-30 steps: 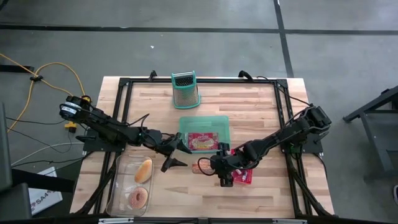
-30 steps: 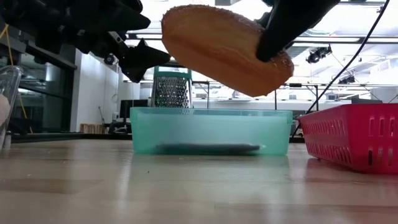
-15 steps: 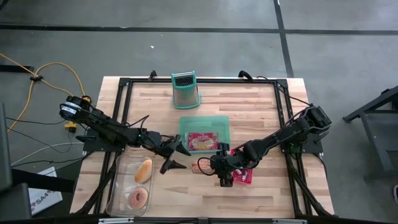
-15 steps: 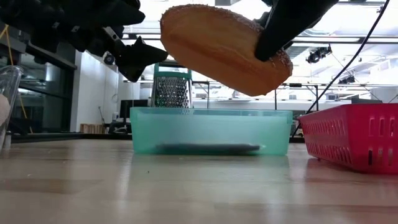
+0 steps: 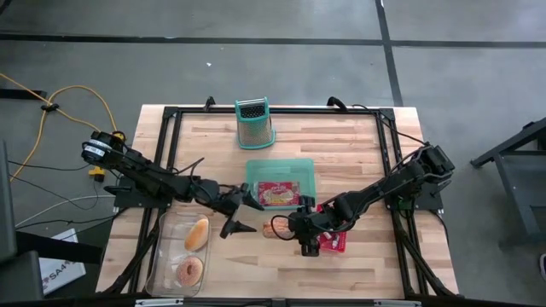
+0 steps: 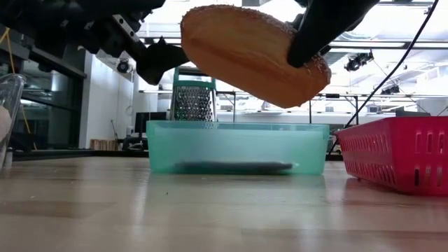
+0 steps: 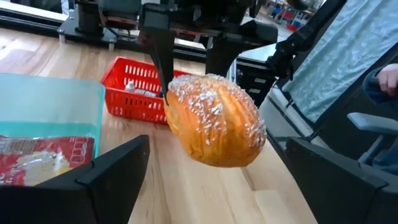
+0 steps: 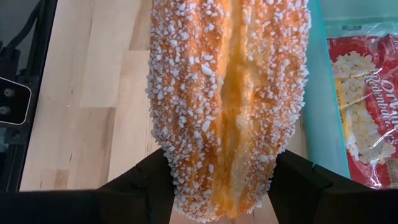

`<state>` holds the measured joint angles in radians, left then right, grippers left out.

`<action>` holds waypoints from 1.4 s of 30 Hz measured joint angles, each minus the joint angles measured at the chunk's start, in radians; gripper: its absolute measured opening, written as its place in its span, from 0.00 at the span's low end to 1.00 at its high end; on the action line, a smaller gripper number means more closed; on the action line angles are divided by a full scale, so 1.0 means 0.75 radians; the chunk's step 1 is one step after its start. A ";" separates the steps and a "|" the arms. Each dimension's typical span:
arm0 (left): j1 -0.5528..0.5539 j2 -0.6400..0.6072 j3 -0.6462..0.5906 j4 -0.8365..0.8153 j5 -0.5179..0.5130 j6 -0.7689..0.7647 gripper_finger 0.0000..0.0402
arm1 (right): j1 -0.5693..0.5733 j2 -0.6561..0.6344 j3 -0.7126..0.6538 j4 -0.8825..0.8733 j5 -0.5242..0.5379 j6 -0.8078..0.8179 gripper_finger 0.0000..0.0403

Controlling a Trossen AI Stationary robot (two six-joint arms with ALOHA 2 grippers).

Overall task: Pick & Place Food Item
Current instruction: Put the bread into the transparent bin

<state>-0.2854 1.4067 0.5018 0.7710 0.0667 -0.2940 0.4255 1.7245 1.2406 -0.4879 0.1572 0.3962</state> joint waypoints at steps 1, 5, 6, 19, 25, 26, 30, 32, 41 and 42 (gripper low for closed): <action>-0.002 0.000 0.000 0.008 -0.002 0.000 0.91 | 0.000 0.000 0.000 0.002 0.001 0.000 0.50; -0.004 0.000 0.000 0.044 -0.003 -0.001 0.91 | 0.000 0.000 0.000 0.023 0.001 0.000 0.50; -0.004 0.000 0.000 0.043 -0.002 -0.003 0.91 | 0.000 0.000 0.000 0.030 0.001 0.000 0.50; -0.003 0.000 0.000 0.054 -0.002 -0.003 0.91 | -0.005 0.000 0.000 0.105 0.112 -0.011 0.50; -0.003 0.000 0.000 0.064 -0.002 -0.003 0.91 | -0.022 0.000 0.000 0.143 0.135 -0.007 0.50; -0.003 0.000 0.000 0.064 -0.002 -0.003 0.91 | -0.026 0.000 0.000 0.157 0.135 -0.007 0.50; -0.003 0.000 0.000 0.066 -0.002 -0.002 0.91 | -0.042 0.000 0.000 0.201 0.136 -0.010 0.50; -0.003 0.000 0.000 0.074 -0.001 0.005 0.91 | -0.048 0.000 0.000 0.222 0.136 -0.011 0.50; -0.003 0.000 0.000 0.130 -0.001 0.057 0.91 | -0.065 0.000 0.000 0.298 0.136 -0.013 0.50; -0.003 0.000 0.000 0.135 -0.001 0.057 0.91 | -0.065 -0.001 0.000 0.307 0.136 -0.023 0.50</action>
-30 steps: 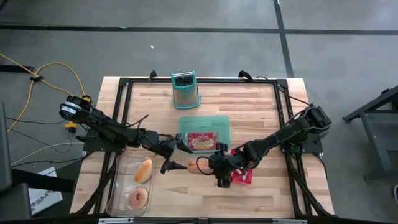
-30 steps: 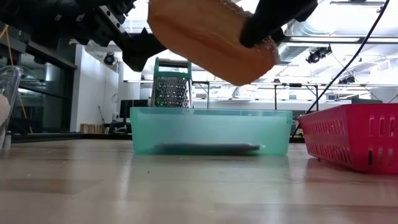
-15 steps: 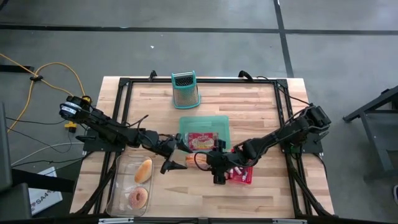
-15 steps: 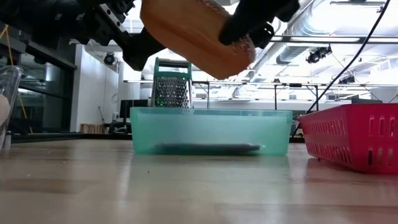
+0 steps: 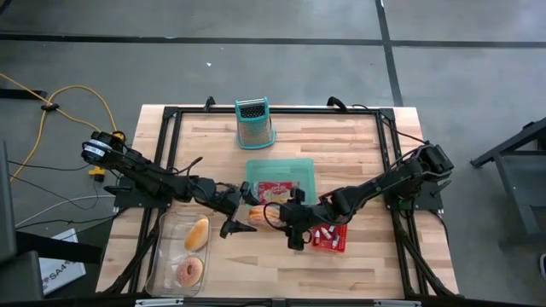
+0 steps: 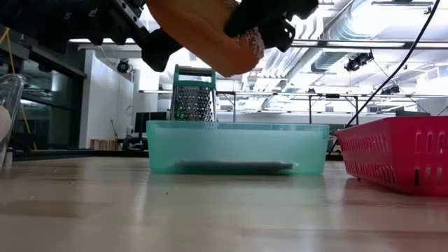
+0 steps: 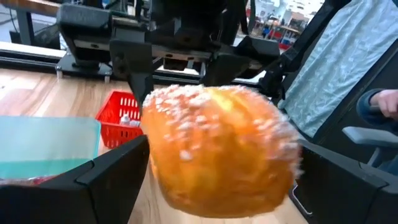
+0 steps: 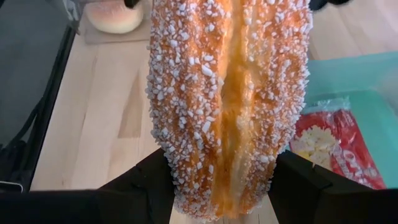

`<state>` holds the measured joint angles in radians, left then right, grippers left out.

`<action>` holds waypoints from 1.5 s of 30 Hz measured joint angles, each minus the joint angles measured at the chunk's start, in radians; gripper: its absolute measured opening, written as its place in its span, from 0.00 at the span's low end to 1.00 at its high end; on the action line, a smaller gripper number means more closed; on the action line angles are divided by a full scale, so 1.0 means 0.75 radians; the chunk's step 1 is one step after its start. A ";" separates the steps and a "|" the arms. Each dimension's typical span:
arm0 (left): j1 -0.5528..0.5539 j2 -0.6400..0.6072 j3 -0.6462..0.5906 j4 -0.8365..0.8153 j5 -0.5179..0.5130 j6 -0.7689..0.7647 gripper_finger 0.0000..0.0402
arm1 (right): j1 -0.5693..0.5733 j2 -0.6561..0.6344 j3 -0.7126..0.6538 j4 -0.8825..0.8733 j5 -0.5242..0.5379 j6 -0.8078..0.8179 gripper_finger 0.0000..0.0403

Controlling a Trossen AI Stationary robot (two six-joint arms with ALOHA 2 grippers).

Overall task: Pick & Place Food Item
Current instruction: Put the bread into the transparent bin

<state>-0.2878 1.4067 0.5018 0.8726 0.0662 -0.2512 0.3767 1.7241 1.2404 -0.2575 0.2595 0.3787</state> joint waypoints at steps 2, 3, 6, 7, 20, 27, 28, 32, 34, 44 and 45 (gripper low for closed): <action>0.000 0.000 0.000 -0.004 -0.004 0.001 0.91 | 0.000 0.000 0.000 0.024 0.000 -0.024 0.50; 0.000 0.000 0.000 -0.004 -0.023 0.001 0.91 | 0.000 0.000 0.000 0.033 0.000 -0.028 0.50; 0.002 0.000 0.000 -0.001 -0.061 0.002 0.91 | 0.000 0.000 0.000 0.063 0.001 -0.048 0.50; 0.005 0.000 0.000 -0.001 -0.061 0.002 0.91 | 0.000 0.000 0.000 0.072 0.001 -0.054 0.50; 0.001 0.000 0.000 0.019 -0.056 0.019 0.91 | 0.000 0.000 0.000 0.085 0.000 -0.057 0.50; -0.008 0.000 0.000 0.020 -0.049 0.024 0.77 | 0.000 0.000 0.000 0.085 0.000 -0.058 0.50; -0.007 0.000 0.000 0.020 -0.049 0.024 0.74 | 0.000 0.000 0.000 0.084 0.000 -0.057 0.50; -0.007 0.000 0.000 0.020 -0.049 0.024 0.64 | 0.000 0.000 0.000 0.084 -0.001 -0.057 0.50; -0.007 0.000 0.000 0.020 -0.049 0.023 0.60 | 0.000 0.000 0.000 0.084 -0.001 -0.057 0.50; -0.007 0.000 0.000 0.020 -0.050 0.019 0.51 | 0.000 0.000 0.000 0.087 -0.003 -0.048 0.50; -0.007 0.000 0.000 0.020 -0.050 0.019 0.51 | 0.000 0.000 0.000 0.090 -0.004 -0.048 0.50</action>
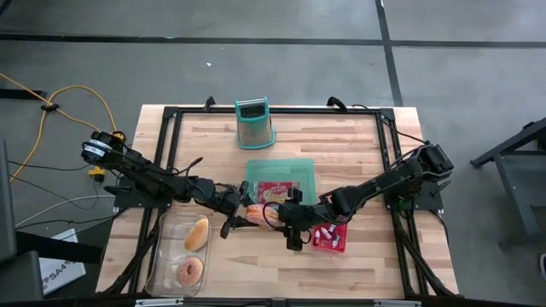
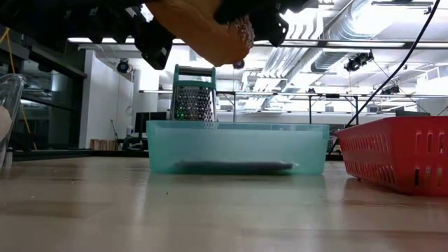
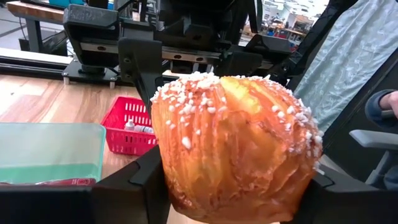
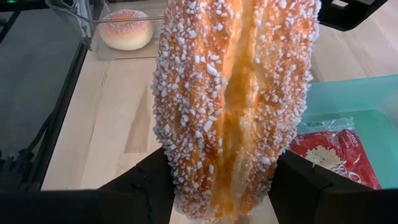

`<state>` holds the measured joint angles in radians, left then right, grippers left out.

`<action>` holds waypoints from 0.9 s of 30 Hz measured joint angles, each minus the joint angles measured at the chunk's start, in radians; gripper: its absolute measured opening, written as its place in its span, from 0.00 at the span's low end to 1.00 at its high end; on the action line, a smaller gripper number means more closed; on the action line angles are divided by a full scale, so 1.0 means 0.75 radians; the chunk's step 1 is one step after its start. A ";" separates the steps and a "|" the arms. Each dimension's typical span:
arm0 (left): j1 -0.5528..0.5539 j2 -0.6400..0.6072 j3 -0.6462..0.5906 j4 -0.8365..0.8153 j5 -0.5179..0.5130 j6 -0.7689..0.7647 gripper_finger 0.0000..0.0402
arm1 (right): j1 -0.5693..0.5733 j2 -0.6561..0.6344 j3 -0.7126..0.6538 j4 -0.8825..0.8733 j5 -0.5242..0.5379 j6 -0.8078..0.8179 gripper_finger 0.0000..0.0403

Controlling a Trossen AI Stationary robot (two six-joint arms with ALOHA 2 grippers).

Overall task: Pick & Place Food Item
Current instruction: Put the bread into the transparent bin

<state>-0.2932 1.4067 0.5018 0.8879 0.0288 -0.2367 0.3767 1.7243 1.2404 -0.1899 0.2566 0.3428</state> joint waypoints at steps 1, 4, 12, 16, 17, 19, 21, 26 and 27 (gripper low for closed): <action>0.000 0.000 0.000 0.000 0.000 0.000 0.51 | 0.000 0.000 0.000 0.003 -0.002 0.000 0.50; 0.000 0.000 0.000 0.002 0.002 0.000 0.51 | 0.000 0.000 0.000 0.019 -0.012 0.001 0.50; 0.000 0.000 0.000 0.003 0.003 0.001 0.51 | 0.000 0.000 0.000 0.027 -0.033 -0.009 0.50; 0.000 0.000 0.000 0.002 0.004 0.001 0.51 | 0.000 0.000 0.000 0.030 -0.065 -0.008 0.50; 0.000 -0.001 0.000 0.001 0.003 0.001 0.51 | 0.000 0.000 0.000 0.030 -0.066 -0.009 0.50; 0.000 0.000 0.000 0.001 0.003 0.001 0.51 | 0.000 0.000 0.000 0.030 -0.069 -0.009 0.50; 0.000 0.000 0.000 0.001 0.003 0.001 0.51 | 0.000 0.000 0.000 0.030 -0.071 -0.009 0.50; 0.000 0.000 0.000 0.001 0.003 0.001 0.51 | 0.000 0.000 0.000 0.030 -0.077 -0.012 0.50; 0.000 0.000 0.000 0.000 0.003 0.001 0.51 | -0.001 0.000 0.000 0.031 -0.086 -0.012 0.50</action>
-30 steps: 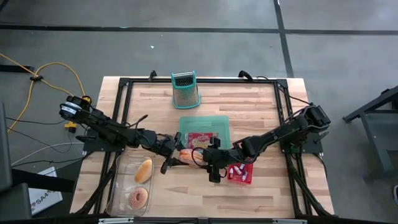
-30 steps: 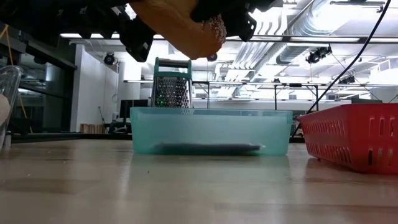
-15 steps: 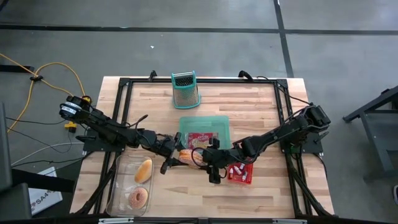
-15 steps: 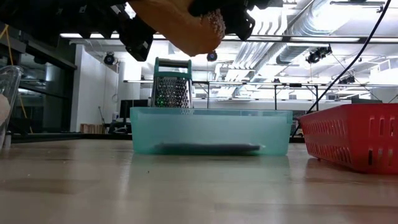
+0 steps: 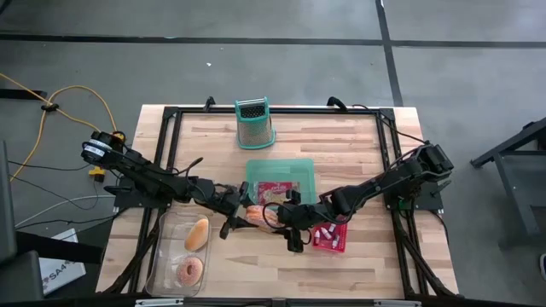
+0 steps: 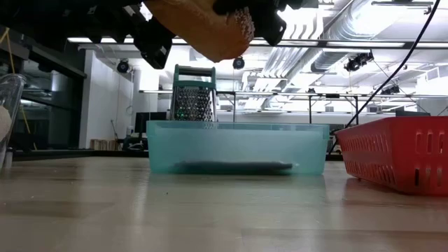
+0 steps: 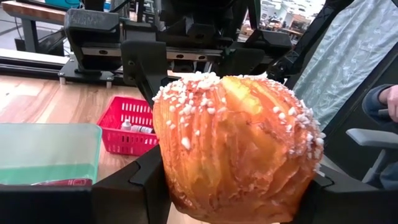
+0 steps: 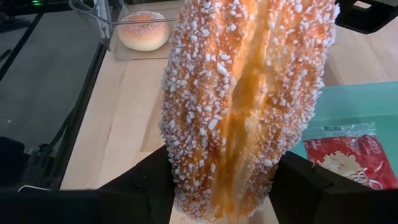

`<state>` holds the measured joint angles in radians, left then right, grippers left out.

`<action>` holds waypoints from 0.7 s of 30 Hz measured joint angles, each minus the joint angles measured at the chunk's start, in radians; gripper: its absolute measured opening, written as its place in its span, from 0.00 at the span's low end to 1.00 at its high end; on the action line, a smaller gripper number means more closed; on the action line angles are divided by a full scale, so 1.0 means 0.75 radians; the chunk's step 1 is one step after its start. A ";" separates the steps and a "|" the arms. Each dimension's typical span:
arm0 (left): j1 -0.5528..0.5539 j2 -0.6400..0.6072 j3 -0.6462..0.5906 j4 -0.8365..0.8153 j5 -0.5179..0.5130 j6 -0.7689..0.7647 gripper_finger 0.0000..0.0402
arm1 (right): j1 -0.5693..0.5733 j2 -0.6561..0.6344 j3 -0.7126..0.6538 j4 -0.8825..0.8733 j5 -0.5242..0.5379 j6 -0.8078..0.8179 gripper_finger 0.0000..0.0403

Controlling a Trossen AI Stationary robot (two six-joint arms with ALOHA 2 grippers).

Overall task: Pick & Place Food Item
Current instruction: Put the bread into the transparent bin

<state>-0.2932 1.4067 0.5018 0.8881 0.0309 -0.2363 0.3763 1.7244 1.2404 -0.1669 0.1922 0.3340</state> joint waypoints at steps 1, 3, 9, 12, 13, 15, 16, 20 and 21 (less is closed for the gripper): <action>0.000 0.000 0.000 0.000 0.000 0.000 0.51 | 0.000 0.000 0.000 0.000 -0.009 0.000 0.50; 0.000 0.000 0.000 -0.001 0.000 -0.003 0.51 | 0.000 0.000 0.000 0.000 -0.014 0.001 0.50; -0.001 0.000 0.000 0.000 0.000 -0.006 0.51 | 0.000 0.000 0.000 0.008 -0.016 -0.002 0.58; -0.001 0.000 0.000 0.000 0.000 -0.007 0.51 | 0.001 0.000 0.000 0.012 -0.016 -0.001 0.65; 0.000 0.000 0.000 0.000 0.000 -0.007 0.51 | 0.001 0.000 0.000 0.013 -0.017 -0.001 0.67; -0.001 0.000 0.000 0.000 -0.001 -0.007 0.51 | 0.001 0.000 0.000 0.016 -0.016 0.000 0.71; 0.000 0.000 0.000 0.000 -0.001 -0.007 0.51 | 0.001 0.000 0.000 0.017 -0.016 0.000 0.72; 0.000 0.000 0.000 0.000 -0.002 -0.008 0.51 | 0.001 0.000 0.000 0.021 -0.016 0.001 0.78; 0.000 0.000 0.000 0.000 -0.003 -0.008 0.51 | 0.001 0.000 0.000 0.022 -0.015 0.001 0.79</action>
<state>-0.2932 1.4067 0.5018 0.8880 0.0285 -0.2420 0.3767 1.7243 1.2404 -0.1505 0.1806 0.3347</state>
